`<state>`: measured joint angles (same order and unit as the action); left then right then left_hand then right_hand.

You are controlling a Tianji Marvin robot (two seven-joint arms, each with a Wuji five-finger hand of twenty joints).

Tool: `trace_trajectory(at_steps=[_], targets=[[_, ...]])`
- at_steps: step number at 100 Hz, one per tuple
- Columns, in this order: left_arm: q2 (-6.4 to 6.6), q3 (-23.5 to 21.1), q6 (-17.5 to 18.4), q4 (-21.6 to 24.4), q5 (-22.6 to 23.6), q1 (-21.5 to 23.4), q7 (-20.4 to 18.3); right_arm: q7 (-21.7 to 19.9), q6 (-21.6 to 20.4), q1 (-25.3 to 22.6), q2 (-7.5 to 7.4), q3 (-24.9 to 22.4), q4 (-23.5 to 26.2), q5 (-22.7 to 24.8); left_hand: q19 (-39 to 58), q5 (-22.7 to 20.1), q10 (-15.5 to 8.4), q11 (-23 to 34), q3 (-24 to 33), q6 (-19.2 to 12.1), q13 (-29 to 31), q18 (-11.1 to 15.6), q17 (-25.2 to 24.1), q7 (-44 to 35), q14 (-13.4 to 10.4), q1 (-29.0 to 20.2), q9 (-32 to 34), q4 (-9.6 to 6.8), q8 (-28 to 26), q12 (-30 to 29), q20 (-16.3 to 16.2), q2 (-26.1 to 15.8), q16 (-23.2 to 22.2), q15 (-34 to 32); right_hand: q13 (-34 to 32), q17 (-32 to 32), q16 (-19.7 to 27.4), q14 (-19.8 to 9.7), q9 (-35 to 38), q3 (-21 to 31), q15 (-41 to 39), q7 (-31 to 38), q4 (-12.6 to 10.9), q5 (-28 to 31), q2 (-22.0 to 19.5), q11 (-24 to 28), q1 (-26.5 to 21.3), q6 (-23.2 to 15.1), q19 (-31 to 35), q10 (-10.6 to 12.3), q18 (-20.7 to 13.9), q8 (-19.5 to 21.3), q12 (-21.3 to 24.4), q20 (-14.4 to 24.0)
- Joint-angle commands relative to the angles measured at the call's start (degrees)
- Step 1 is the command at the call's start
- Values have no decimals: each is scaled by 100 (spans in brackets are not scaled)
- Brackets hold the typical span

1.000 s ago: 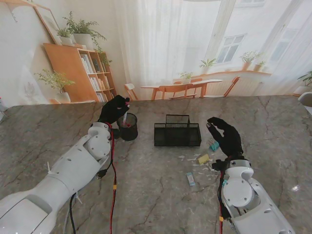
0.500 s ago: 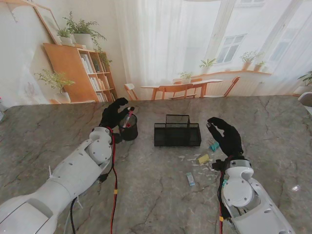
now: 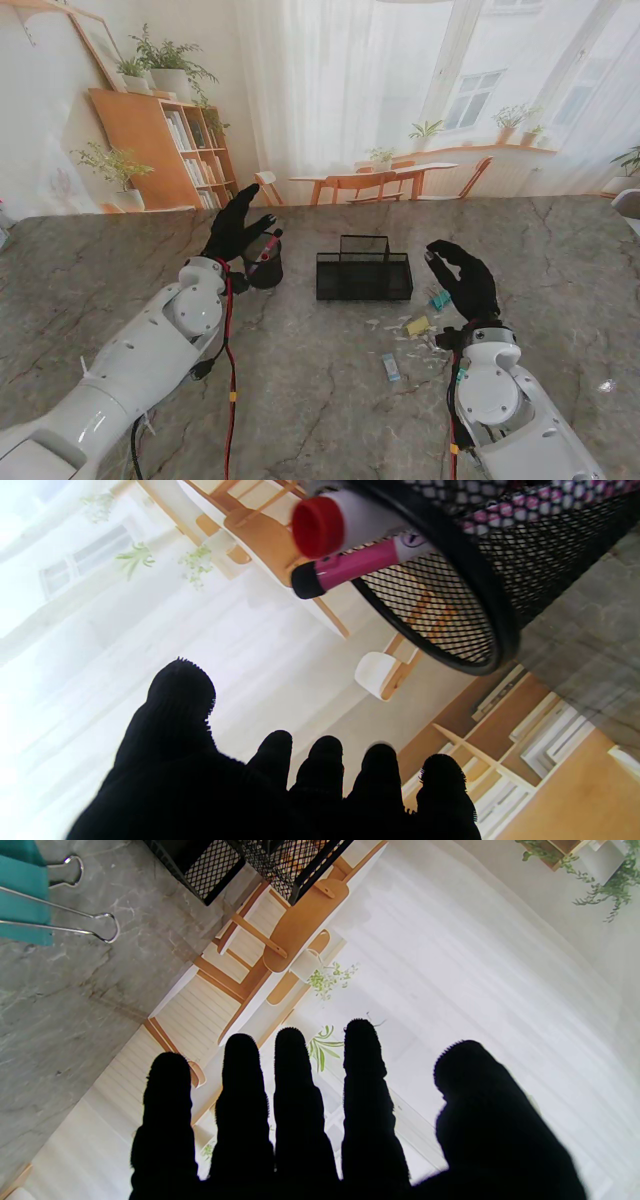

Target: Organize desk stationery

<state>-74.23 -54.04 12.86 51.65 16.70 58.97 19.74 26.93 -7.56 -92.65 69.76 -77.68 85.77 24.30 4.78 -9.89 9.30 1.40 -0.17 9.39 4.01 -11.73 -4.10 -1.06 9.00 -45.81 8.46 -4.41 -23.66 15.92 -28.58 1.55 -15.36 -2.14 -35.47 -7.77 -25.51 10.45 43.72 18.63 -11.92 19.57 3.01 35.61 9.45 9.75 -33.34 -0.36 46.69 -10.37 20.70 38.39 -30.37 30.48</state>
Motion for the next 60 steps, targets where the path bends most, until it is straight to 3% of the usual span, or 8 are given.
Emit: trace_trajectory(at_steps=[1, 8, 29, 60], targets=[[218, -92, -6, 360, 288, 200, -127, -92, -45, -12, -4, -2, 1, -11, -333, 238, -24, -136, -148, -297, -269, -122, 10, 136, -140, 276, -255, 568, 306, -193, 703, -254, 373, 242, -22, 40, -56, 31, 33, -155, -11, 21, -178, 20, -210, 96, -16, -118, 90, 3, 73, 55, -96, 116], [379, -242, 5, 786, 598, 419, -291, -121, -63, -4, -9, 10, 12, -19, -472, 236, -21, -184, -146, -349, -310, -210, 16, 152, -8, 275, -277, 571, 401, -341, 1009, -265, 590, 297, -20, 44, -55, 22, 32, -154, -9, 23, -179, 26, -210, 95, -17, -106, 86, 17, 76, 55, -96, 114], [752, -713, 224, 2061, 1516, 1196, -671, -231, -142, 5, -33, 68, 113, -15, -395, 254, -34, -131, -172, -318, -314, -264, 24, 18, 57, 177, -261, 595, 229, -308, 1142, -350, 669, 259, -21, 42, -54, 25, 27, -151, -5, 19, -178, 13, -207, 92, -18, -119, 81, 8, 74, 55, -93, 113], [984, -890, 515, 3132, 2223, 2003, -1001, -492, -315, -46, -101, 160, 410, 48, 89, -50, 8, 0, -178, -266, -188, -202, -78, -186, 74, -27, 159, 622, -256, -129, 490, -445, 42, -58, -28, 41, -52, -2, 30, -150, -4, 11, -177, -2, -183, 94, -11, -119, 78, 27, 72, 52, -92, 114]])
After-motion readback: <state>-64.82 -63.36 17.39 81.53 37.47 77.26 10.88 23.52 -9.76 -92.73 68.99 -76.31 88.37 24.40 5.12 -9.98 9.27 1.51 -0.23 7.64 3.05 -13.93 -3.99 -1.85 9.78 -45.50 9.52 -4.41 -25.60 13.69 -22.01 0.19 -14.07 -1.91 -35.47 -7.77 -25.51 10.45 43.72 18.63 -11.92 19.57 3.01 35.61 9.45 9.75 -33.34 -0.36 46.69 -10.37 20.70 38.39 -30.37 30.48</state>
